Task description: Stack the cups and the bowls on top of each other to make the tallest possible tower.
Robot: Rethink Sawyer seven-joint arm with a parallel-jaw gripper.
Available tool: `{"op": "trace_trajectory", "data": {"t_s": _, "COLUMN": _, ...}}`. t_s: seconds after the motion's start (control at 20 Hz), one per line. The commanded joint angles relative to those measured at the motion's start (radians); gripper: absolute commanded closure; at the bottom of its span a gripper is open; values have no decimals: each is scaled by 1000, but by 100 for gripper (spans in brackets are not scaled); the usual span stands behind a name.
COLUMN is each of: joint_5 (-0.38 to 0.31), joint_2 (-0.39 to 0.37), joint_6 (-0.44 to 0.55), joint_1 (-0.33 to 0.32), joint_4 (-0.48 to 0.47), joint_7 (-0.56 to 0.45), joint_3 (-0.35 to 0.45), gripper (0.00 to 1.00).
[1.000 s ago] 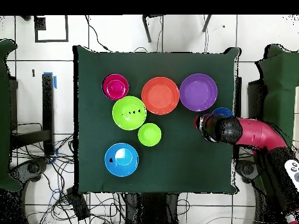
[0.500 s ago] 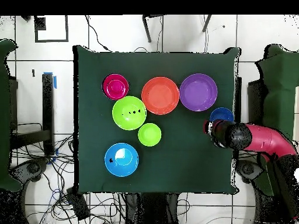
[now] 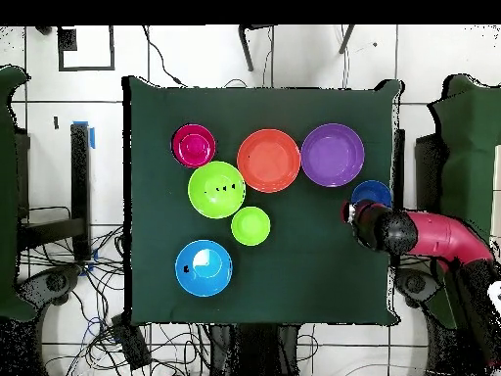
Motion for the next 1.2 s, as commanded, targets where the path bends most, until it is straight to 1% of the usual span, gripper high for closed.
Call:
{"op": "trace_trajectory", "data": {"t_s": 0.05, "joint_5": -88, "joint_2": 69, "joint_6": -87, "joint_1": 17, "joint_4": 55, "joint_7": -140, "joint_3": 45, "gripper": 0}}
{"op": "trace_trajectory", "data": {"t_s": 0.5, "joint_5": -97, "joint_2": 79, "joint_6": -112, "joint_1": 17, "joint_4": 42, "joint_7": -155, "joint_3": 48, "gripper": 0}}
{"op": "trace_trajectory", "data": {"t_s": 0.7, "joint_5": -114, "joint_2": 64, "joint_6": -112, "joint_1": 56, "joint_4": 24, "joint_7": -117, "joint_3": 7, "gripper": 0}}
{"op": "trace_trajectory", "data": {"t_s": 0.75, "joint_5": -115, "joint_2": 63, "joint_6": -120, "joint_1": 58, "joint_4": 22, "joint_7": -107, "joint_3": 2, "gripper": 100}}
{"op": "trace_trajectory", "data": {"t_s": 0.9, "joint_5": -109, "joint_2": 65, "joint_6": -144, "joint_1": 54, "joint_4": 25, "joint_7": -81, "joint_3": 1, "gripper": 100}}
{"op": "trace_trajectory", "data": {"t_s": 1.0, "joint_5": -115, "joint_2": 51, "joint_6": -149, "joint_1": 87, "joint_4": 13, "joint_7": -27, "joint_3": -39, "gripper": 100}}
{"op": "trace_trajectory", "data": {"t_s": 1.2, "joint_5": -124, "joint_2": 13, "joint_6": -149, "joint_1": 134, "joint_4": 13, "joint_7": -2, "joint_3": -78, "gripper": 100}}
